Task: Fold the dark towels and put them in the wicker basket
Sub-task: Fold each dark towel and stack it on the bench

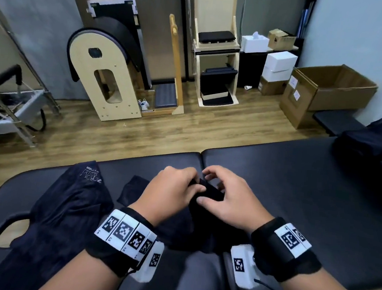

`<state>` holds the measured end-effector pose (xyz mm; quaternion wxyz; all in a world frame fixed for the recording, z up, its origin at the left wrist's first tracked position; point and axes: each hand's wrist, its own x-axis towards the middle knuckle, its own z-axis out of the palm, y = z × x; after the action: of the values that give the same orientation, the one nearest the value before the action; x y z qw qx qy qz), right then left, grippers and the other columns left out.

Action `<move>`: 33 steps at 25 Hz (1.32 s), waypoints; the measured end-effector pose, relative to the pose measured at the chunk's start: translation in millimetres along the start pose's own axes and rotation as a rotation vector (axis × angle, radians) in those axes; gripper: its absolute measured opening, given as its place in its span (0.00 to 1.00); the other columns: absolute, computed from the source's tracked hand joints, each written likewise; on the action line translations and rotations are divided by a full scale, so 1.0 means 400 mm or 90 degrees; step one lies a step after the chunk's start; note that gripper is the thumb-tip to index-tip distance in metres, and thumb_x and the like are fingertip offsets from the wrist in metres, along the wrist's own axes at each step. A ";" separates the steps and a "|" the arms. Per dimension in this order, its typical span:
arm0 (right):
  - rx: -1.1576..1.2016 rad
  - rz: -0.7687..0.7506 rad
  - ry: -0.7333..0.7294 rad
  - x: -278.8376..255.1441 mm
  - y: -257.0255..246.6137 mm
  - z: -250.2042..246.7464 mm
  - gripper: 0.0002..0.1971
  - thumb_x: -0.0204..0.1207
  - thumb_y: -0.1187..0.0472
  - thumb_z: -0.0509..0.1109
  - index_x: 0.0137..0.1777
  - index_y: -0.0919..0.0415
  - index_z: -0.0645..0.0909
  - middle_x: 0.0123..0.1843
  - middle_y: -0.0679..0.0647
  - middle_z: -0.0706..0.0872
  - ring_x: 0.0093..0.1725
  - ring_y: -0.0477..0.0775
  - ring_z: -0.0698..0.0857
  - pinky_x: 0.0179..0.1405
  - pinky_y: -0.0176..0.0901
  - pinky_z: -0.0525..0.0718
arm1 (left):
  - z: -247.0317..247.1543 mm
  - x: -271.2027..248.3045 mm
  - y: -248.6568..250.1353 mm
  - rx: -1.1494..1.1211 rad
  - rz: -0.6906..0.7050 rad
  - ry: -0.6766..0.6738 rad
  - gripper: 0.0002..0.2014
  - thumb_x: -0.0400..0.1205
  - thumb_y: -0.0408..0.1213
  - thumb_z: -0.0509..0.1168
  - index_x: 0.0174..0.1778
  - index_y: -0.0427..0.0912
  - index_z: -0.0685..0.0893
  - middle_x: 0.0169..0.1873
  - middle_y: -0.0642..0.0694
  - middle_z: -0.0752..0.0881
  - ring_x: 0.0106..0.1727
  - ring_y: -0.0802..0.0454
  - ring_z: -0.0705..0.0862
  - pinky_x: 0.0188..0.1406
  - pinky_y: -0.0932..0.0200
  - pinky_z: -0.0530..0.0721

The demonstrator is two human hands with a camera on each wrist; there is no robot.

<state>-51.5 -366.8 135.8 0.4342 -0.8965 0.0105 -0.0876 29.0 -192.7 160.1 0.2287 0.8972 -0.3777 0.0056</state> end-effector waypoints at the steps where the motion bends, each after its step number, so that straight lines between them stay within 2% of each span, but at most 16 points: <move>1: -0.017 -0.020 -0.006 0.001 -0.007 0.008 0.23 0.66 0.46 0.78 0.61 0.43 0.77 0.54 0.39 0.83 0.53 0.40 0.82 0.52 0.35 0.80 | 0.005 0.012 0.005 0.009 -0.006 -0.012 0.10 0.79 0.53 0.68 0.46 0.50 0.82 0.36 0.48 0.89 0.42 0.43 0.87 0.37 0.49 0.84; 4: -0.101 -0.044 0.070 0.021 -0.010 0.036 0.13 0.68 0.54 0.72 0.51 0.47 0.75 0.49 0.44 0.80 0.50 0.52 0.82 0.49 0.50 0.83 | 0.010 0.054 0.007 0.016 0.029 -0.017 0.13 0.79 0.56 0.66 0.42 0.50 0.79 0.33 0.48 0.87 0.39 0.42 0.85 0.35 0.48 0.83; 6: -0.135 -0.005 0.107 0.040 0.015 0.024 0.09 0.70 0.59 0.69 0.49 0.49 0.76 0.47 0.46 0.83 0.49 0.56 0.84 0.48 0.54 0.83 | -0.006 0.078 0.010 -0.015 0.059 -0.008 0.13 0.79 0.54 0.70 0.42 0.49 0.82 0.29 0.49 0.86 0.36 0.44 0.85 0.34 0.49 0.82; 8: -0.168 0.013 0.116 0.058 0.050 0.001 0.07 0.70 0.61 0.68 0.47 0.50 0.78 0.45 0.47 0.85 0.47 0.57 0.86 0.45 0.52 0.83 | -0.026 0.101 0.006 -0.069 0.081 0.010 0.12 0.78 0.51 0.73 0.42 0.47 0.83 0.25 0.53 0.83 0.31 0.49 0.84 0.32 0.51 0.82; 11: -0.114 0.015 -0.002 0.074 0.054 -0.009 0.16 0.68 0.54 0.70 0.56 0.47 0.81 0.50 0.44 0.87 0.51 0.48 0.86 0.49 0.45 0.85 | -0.052 0.125 -0.005 -0.189 0.089 0.020 0.08 0.81 0.48 0.71 0.42 0.49 0.82 0.24 0.54 0.84 0.29 0.55 0.83 0.32 0.51 0.84; 13: -0.130 0.021 -0.049 0.087 0.044 0.003 0.18 0.68 0.51 0.69 0.59 0.47 0.79 0.52 0.45 0.88 0.54 0.48 0.86 0.53 0.45 0.85 | -0.068 0.135 -0.011 -0.189 0.140 0.012 0.06 0.82 0.47 0.68 0.45 0.50 0.82 0.28 0.54 0.85 0.31 0.55 0.82 0.33 0.52 0.82; 15: -0.140 0.047 -0.051 0.110 0.047 0.009 0.13 0.69 0.54 0.69 0.55 0.47 0.78 0.49 0.47 0.89 0.52 0.51 0.87 0.50 0.47 0.85 | -0.090 0.145 -0.014 -0.196 0.195 0.015 0.04 0.84 0.44 0.67 0.46 0.49 0.83 0.30 0.54 0.84 0.33 0.55 0.81 0.35 0.55 0.81; 17: -0.098 0.047 -0.027 0.124 0.055 0.011 0.09 0.70 0.59 0.71 0.47 0.46 0.77 0.42 0.46 0.87 0.44 0.48 0.85 0.44 0.45 0.82 | -0.113 0.148 -0.011 -0.224 0.222 0.040 0.03 0.84 0.39 0.68 0.45 0.47 0.84 0.32 0.55 0.83 0.34 0.58 0.80 0.37 0.62 0.78; 19: -0.065 0.023 0.030 0.130 0.067 0.011 0.13 0.69 0.66 0.70 0.39 0.44 0.75 0.34 0.45 0.81 0.37 0.46 0.80 0.38 0.45 0.78 | -0.127 0.147 -0.010 -0.222 0.240 0.053 0.02 0.83 0.35 0.70 0.44 0.44 0.85 0.35 0.56 0.84 0.38 0.60 0.82 0.40 0.65 0.78; 21: -0.054 0.043 0.083 0.134 0.076 -0.009 0.07 0.71 0.66 0.70 0.38 0.52 0.78 0.31 0.48 0.83 0.34 0.50 0.81 0.37 0.49 0.80 | -0.129 0.153 -0.034 -0.180 0.212 0.062 0.03 0.80 0.34 0.73 0.43 0.45 0.86 0.36 0.57 0.84 0.40 0.60 0.82 0.41 0.62 0.78; 24: -0.034 0.093 0.169 0.144 0.117 -0.095 0.06 0.76 0.64 0.68 0.41 0.52 0.82 0.32 0.50 0.86 0.34 0.50 0.82 0.39 0.45 0.81 | -0.111 0.170 -0.069 -0.043 0.041 -0.001 0.12 0.75 0.36 0.75 0.48 0.54 0.80 0.42 0.61 0.83 0.46 0.58 0.82 0.46 0.56 0.79; 26: -0.027 0.050 0.136 0.148 0.130 -0.158 0.07 0.77 0.64 0.68 0.43 0.51 0.83 0.34 0.49 0.88 0.37 0.48 0.84 0.40 0.42 0.82 | -0.073 0.175 -0.023 0.058 -0.013 -0.054 0.20 0.74 0.46 0.74 0.59 0.57 0.76 0.55 0.59 0.82 0.59 0.53 0.81 0.57 0.53 0.80; 28: -0.053 -0.024 0.037 0.149 0.131 -0.199 0.08 0.75 0.65 0.67 0.45 0.51 0.85 0.38 0.47 0.89 0.40 0.47 0.85 0.43 0.39 0.82 | -0.008 0.188 0.078 0.095 -0.005 -0.095 0.30 0.71 0.57 0.71 0.68 0.54 0.74 0.62 0.55 0.82 0.65 0.49 0.80 0.62 0.51 0.79; 29: -0.079 -0.061 -0.008 0.148 0.127 -0.208 0.08 0.74 0.66 0.67 0.45 0.53 0.86 0.38 0.48 0.90 0.39 0.47 0.85 0.44 0.40 0.82 | 0.031 0.196 0.123 0.100 0.007 -0.104 0.29 0.71 0.57 0.69 0.66 0.51 0.75 0.60 0.52 0.84 0.63 0.47 0.82 0.59 0.50 0.79; 31: -0.114 -0.103 -0.055 0.142 0.142 -0.259 0.07 0.73 0.65 0.67 0.44 0.55 0.86 0.38 0.49 0.90 0.39 0.50 0.84 0.43 0.43 0.81 | 0.098 0.228 0.199 0.109 -0.006 -0.075 0.16 0.74 0.47 0.62 0.56 0.47 0.78 0.48 0.45 0.89 0.54 0.39 0.85 0.48 0.47 0.81; 33: -0.124 -0.103 -0.079 0.136 0.189 -0.330 0.07 0.73 0.64 0.68 0.46 0.53 0.87 0.38 0.49 0.90 0.40 0.49 0.85 0.43 0.41 0.81 | 0.121 0.248 0.234 0.073 -0.062 -0.046 0.15 0.73 0.41 0.56 0.53 0.48 0.81 0.43 0.44 0.90 0.49 0.38 0.86 0.45 0.45 0.83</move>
<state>-15.4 -521.8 165.0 0.3361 -0.9362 -0.0801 -0.0648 28.5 -337.0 172.8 0.1634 0.9258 -0.3405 -0.0165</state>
